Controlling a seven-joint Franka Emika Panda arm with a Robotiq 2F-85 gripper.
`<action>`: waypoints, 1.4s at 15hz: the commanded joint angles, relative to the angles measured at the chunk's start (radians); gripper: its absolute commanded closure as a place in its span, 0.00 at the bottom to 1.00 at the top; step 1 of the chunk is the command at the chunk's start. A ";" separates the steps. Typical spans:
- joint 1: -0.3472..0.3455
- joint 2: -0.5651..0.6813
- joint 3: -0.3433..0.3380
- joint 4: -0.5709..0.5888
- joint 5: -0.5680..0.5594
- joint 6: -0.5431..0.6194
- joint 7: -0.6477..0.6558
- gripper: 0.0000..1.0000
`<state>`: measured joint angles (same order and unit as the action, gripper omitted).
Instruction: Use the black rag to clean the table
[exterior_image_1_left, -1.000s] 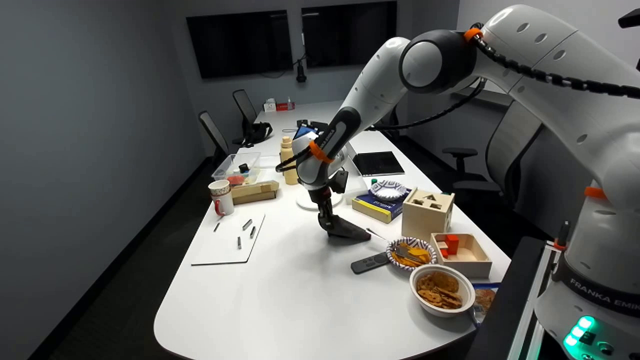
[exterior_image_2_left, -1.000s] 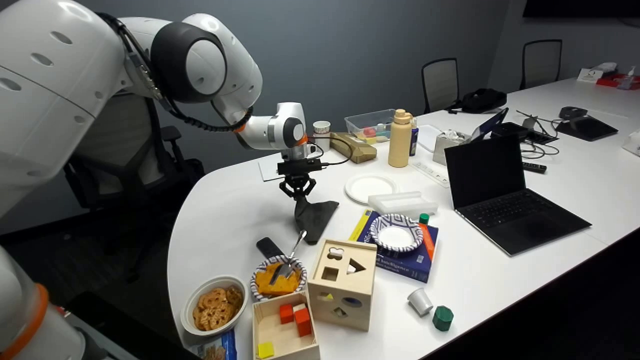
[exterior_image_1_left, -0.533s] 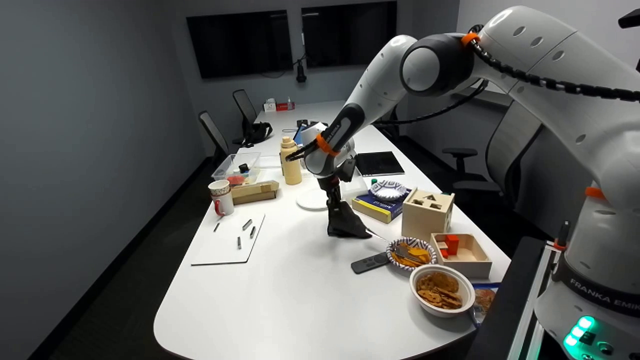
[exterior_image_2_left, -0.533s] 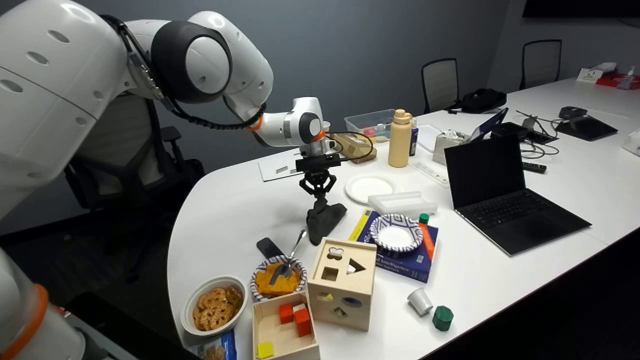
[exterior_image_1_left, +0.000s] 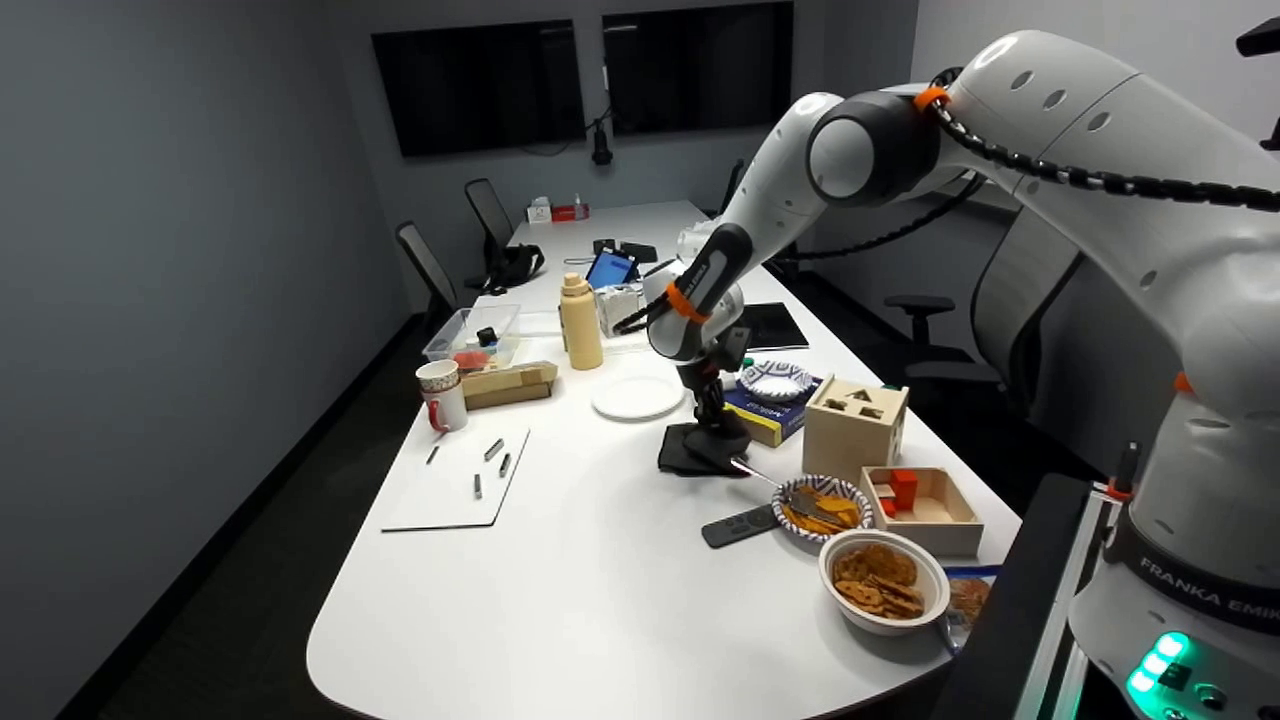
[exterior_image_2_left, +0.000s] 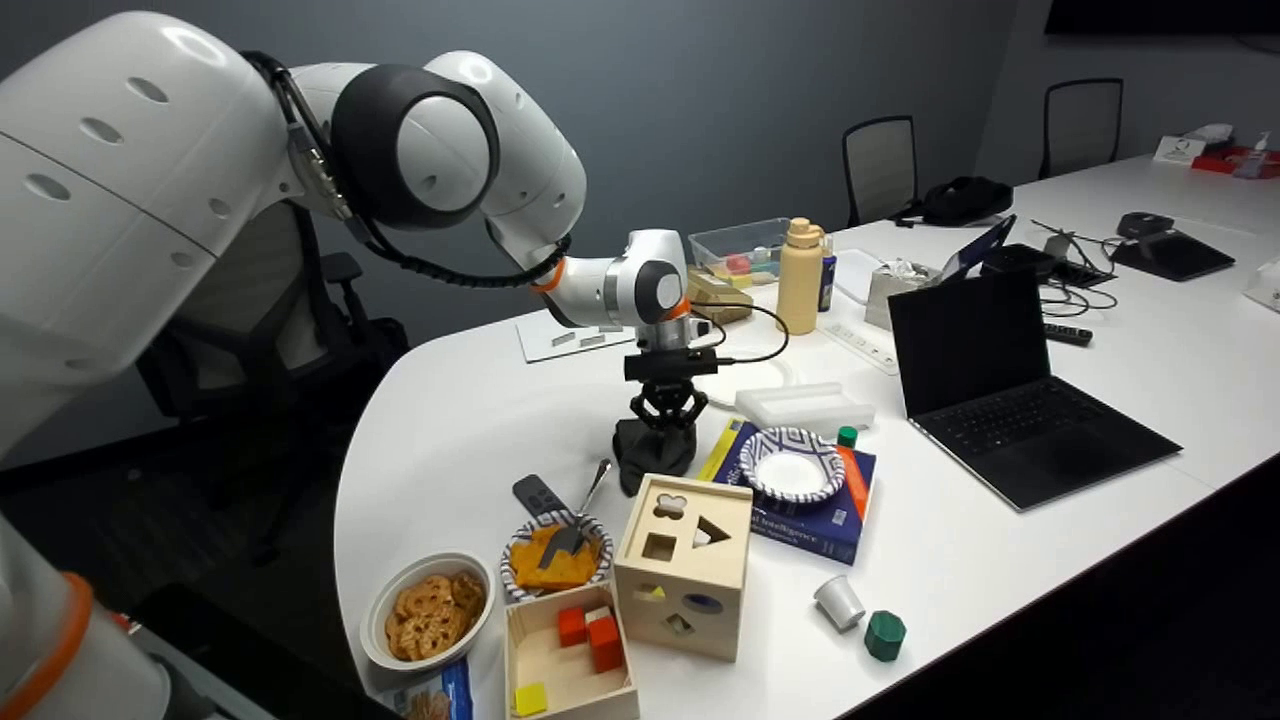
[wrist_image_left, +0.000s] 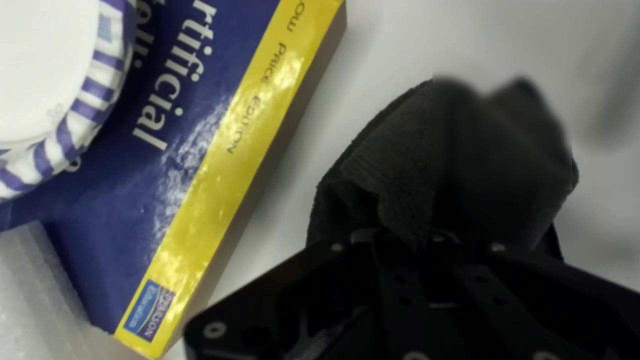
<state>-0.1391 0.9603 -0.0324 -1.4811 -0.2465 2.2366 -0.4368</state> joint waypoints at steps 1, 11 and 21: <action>0.012 -0.007 0.024 -0.045 -0.003 0.009 -0.015 0.99; 0.106 0.023 0.098 0.014 -0.018 -0.018 -0.069 0.99; 0.064 0.076 -0.021 0.113 -0.032 -0.027 -0.023 0.99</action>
<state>-0.0501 1.0070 -0.0261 -1.4066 -0.2597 2.2311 -0.4834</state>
